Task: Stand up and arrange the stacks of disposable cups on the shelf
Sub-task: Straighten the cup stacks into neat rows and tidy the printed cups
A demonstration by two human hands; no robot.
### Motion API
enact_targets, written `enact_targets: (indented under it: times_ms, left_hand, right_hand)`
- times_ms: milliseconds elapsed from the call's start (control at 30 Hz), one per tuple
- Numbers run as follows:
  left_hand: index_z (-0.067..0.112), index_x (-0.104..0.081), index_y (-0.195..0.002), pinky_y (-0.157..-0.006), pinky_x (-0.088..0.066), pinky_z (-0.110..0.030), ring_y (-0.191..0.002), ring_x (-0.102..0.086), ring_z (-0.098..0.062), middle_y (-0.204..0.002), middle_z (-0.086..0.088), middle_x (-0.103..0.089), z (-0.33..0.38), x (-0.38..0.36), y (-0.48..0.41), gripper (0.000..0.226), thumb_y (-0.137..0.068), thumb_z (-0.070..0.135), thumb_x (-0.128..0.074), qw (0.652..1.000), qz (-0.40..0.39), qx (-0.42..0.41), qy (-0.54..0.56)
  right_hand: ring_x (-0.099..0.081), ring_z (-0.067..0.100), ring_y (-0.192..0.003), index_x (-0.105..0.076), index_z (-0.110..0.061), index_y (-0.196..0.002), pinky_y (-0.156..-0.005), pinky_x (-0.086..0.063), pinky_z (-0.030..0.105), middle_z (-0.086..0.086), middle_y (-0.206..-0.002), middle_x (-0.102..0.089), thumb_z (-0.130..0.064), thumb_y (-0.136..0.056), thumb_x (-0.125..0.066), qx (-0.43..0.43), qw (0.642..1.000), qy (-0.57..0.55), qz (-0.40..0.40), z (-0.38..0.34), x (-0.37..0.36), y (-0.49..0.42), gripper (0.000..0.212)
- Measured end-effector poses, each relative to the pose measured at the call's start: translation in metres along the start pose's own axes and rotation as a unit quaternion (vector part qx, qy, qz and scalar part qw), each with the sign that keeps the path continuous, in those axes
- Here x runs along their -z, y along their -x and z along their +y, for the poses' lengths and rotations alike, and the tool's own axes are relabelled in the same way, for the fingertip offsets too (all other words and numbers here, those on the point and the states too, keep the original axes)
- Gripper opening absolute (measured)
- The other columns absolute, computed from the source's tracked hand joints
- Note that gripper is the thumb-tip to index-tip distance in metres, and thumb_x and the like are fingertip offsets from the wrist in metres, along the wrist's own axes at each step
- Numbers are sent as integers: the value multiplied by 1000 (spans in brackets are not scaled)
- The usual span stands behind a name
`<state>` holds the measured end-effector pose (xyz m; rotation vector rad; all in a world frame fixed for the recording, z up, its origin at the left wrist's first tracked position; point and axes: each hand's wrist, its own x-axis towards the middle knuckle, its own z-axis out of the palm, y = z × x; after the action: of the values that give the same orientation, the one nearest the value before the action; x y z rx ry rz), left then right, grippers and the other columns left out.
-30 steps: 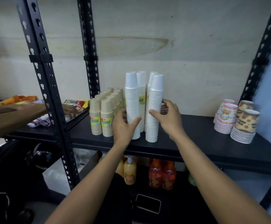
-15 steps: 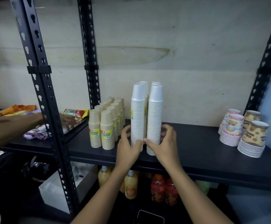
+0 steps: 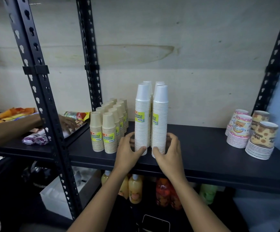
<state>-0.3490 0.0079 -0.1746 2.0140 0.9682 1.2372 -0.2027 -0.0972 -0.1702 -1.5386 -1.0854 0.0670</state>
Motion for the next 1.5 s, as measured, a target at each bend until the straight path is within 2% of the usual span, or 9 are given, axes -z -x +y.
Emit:
enact_targets:
  times_ms: [167, 367, 533, 633, 733, 933, 1100, 1200, 1500]
  left_hand:
    - [33, -41, -152, -102, -52, -26, -118, -58, 8, -135, 15, -61, 3, 7, 2, 73, -87, 27, -73, 998, -47, 3, 42]
    - [26, -55, -138, -90, -61, -41, -100, -70, -7, -113, 4, -70, -17, -7, -9, 71, -74, 29, -84, 998, -18, -8, 61]
    - [26, -53, -146, -92, -59, -34, -102, -66, -5, -118, 5, -59, -18, 2, -6, 77, -77, 36, -88, 1000, -6, -3, 2]
    - [27, -54, -144, -92, -57, -30, -105, -65, -3, -124, 6, -57, -9, 4, -2, 73, -79, 36, -87, 1000, -19, -18, 6]
    - [28, -52, -145, -88, -50, -13, -108, -63, 2, -130, 12, -62, -4, 8, -1, 70, -83, 34, -84, 999, -45, -8, 23]
    - [28, -55, -138, -82, -48, -4, -101, -63, 14, -118, 18, -70, 2, 4, 0, 66, -80, 34, -87, 999, -40, 20, 31]
    - [27, -54, -135, -100, -54, -24, -113, -65, 4, -126, 15, -69, 1, -1, 0, 66, -79, 32, -88, 997, -41, 29, 61]
    - [29, -52, -138, -96, -50, -17, -112, -62, 5, -127, 17, -65, 3, -3, 1, 67, -81, 31, -86, 997, -40, 29, 59]
    - [30, -50, -144, -103, -53, -31, -120, -63, -1, -135, 14, -65, 4, 2, 3, 70, -83, 34, -84, 997, -55, 30, 54]
  right_hand:
    - [-55, 13, -109, -40, -24, -131, -79, -51, 29, -3, -126, -47, -39, -76, -85, 10, 999, 41, 19, 3, -4, -3, 73]
    - [-67, 16, -106, -43, -30, -129, -87, -57, 40, -3, -123, -65, -26, -78, -69, -2, 1000, 15, 15, 4, 5, 2, 58]
    - [-56, 4, -111, -39, -31, -140, -88, -50, 21, -10, -130, -51, -32, -85, -71, 8, 998, 32, -47, 0, 7, 4, 63]
    - [-55, 3, -110, -43, -27, -142, -93, -55, 29, -10, -127, -46, -33, -84, -77, 11, 998, 30, -47, 7, 7, 0, 67]
    - [-57, 4, -110, -44, -28, -140, -90, -58, 33, -11, -126, -48, -33, -84, -79, 10, 999, 26, -34, 9, 1, -1, 66]
    - [-60, 4, -116, -44, -27, -144, -95, -58, 33, -10, -134, -56, -31, -87, -75, 8, 999, 24, -34, 14, -5, -5, 66]
    - [-62, 6, -115, -50, -24, -138, -92, -59, 36, -9, -128, -61, -33, -85, -76, 1, 999, 22, -24, 21, -7, -7, 60]
    - [-60, 7, -117, -48, -27, -138, -93, -59, 36, -11, -129, -59, -35, -86, -75, 8, 999, 25, -28, 23, -9, -8, 59]
    - [-61, 6, -116, -47, -28, -139, -91, -60, 36, -11, -131, -57, -38, -86, -75, 15, 999, 33, -26, 25, -10, -8, 61]
